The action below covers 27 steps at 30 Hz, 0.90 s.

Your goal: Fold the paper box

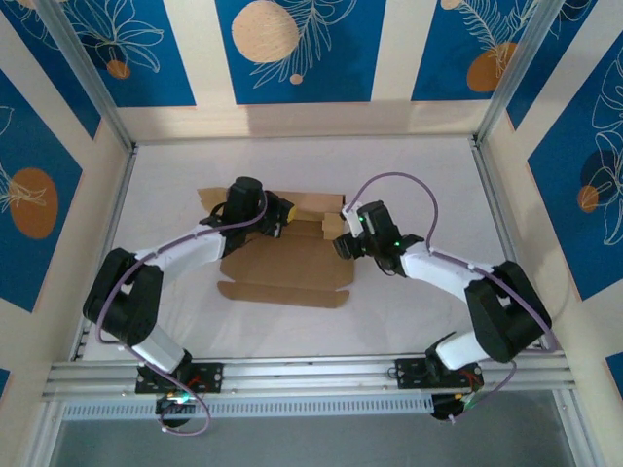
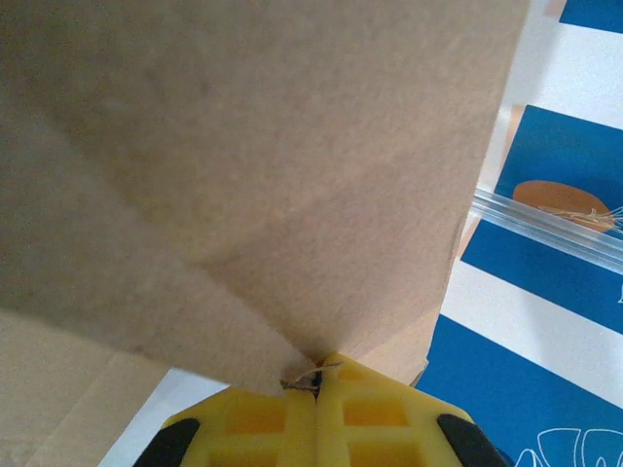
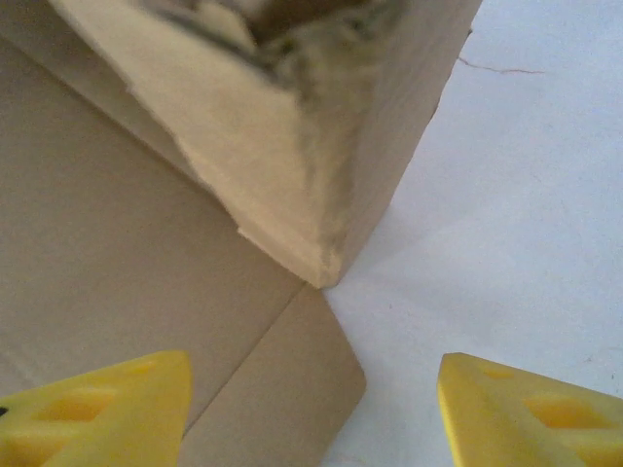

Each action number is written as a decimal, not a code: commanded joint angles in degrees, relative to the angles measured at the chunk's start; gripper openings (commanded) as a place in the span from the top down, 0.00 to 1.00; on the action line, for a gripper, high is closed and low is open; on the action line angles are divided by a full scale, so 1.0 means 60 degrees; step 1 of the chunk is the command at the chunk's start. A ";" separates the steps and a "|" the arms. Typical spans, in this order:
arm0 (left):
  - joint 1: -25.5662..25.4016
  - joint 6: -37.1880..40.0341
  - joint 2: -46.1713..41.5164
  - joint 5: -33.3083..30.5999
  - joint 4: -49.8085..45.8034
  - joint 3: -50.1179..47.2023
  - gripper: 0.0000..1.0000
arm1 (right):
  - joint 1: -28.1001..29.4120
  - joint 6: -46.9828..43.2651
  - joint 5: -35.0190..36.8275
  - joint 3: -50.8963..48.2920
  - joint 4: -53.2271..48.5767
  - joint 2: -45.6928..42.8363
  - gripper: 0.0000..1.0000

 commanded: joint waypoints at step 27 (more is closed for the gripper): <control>0.0372 -0.0875 0.0310 0.1651 -0.1477 0.0683 1.00 | 0.0135 -0.1128 -0.0344 0.0799 0.2762 0.1570 0.41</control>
